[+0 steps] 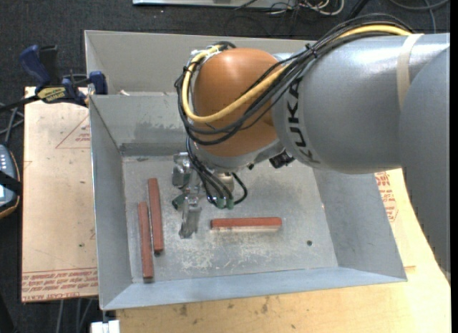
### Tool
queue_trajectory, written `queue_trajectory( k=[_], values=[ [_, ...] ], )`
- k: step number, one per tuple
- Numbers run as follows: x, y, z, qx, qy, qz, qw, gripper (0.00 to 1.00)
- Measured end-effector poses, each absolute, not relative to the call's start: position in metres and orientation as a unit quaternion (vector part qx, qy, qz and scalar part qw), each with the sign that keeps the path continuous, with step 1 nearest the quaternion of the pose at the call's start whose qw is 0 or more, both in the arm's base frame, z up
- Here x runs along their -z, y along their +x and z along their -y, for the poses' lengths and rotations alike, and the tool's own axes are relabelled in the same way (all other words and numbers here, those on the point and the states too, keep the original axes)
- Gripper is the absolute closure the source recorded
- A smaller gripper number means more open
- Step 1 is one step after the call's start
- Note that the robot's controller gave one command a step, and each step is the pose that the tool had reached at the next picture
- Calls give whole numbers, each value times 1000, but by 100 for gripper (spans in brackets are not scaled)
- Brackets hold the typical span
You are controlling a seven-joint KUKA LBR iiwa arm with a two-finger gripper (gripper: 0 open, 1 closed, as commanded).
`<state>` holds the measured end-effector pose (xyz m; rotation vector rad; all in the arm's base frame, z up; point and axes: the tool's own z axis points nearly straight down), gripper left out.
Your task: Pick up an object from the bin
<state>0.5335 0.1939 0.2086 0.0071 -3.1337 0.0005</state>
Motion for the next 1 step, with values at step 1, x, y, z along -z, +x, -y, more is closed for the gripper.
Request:
queue_trajectory(
  k=[1],
  values=[
    [-213,535,-193,1,0,1000,0,0]
  ],
)
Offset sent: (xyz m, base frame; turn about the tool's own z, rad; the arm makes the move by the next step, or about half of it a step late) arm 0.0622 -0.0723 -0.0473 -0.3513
